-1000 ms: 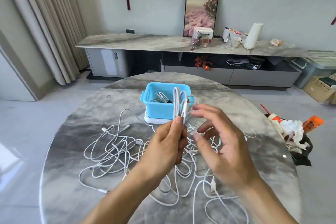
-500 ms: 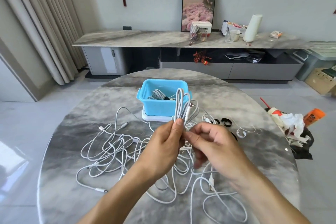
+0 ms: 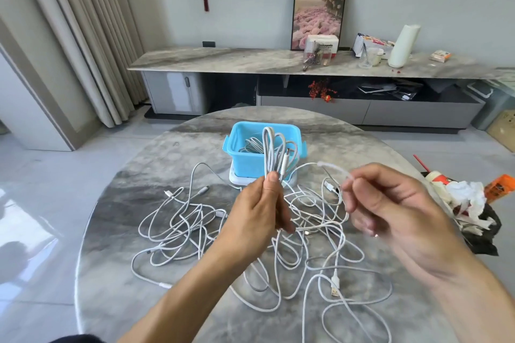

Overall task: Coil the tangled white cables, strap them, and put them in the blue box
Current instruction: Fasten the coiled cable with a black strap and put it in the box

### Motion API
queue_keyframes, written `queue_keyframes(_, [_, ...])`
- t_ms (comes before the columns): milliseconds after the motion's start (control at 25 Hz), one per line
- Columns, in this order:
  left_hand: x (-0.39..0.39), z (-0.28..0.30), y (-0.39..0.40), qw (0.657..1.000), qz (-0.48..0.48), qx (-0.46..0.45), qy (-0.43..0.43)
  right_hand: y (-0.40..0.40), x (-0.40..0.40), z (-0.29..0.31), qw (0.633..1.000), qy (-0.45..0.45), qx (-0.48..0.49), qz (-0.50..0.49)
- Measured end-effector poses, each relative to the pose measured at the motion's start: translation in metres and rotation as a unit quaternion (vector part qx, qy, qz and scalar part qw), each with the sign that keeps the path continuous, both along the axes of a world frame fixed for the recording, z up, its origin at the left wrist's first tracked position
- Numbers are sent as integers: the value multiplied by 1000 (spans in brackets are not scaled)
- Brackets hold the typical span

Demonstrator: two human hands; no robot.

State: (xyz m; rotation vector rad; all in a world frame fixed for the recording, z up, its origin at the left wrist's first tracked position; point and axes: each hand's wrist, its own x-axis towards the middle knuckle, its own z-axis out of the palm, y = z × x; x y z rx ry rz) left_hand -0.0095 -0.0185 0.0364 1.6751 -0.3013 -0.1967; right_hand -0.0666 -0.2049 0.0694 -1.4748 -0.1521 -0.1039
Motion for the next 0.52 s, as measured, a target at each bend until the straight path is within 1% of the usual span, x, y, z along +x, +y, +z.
queue_keyframes(40, [-1, 0, -1, 1000, -11, 1, 8, 6, -2, -1, 999, -29, 21, 15])
queue_keyframes(80, [-2, 1, -2, 1000, -25, 15, -4, 16, -2, -5, 999, -44, 19, 11])
queue_keyframes(160, [-5, 0, -4, 995, -54, 58, -63, 40, 0, -16, 998, -53, 0, -27])
queue_keyframes(200, [-5, -1, -6, 991, -65, 73, -87, 50, 1, -19, 998, -49, -5, -50])
queue_keyframes(280, [-6, -2, -7, 988, -74, 82, -107, 57, 2, -23, 997, -29, 0, -73])
queue_keyframes(400, [-9, -6, -6, 981, -48, 125, -140, 53, -1, -17, 995, 7, 38, -91])
queue_keyframes(440, [-10, -7, -6, 980, -41, 133, -145, 51, -2, -17, 995, 11, 34, -94])
queue_keyframes(520, [-13, -4, -6, 978, -42, 133, -154, 48, -1, -19, 996, -2, -7, -88])
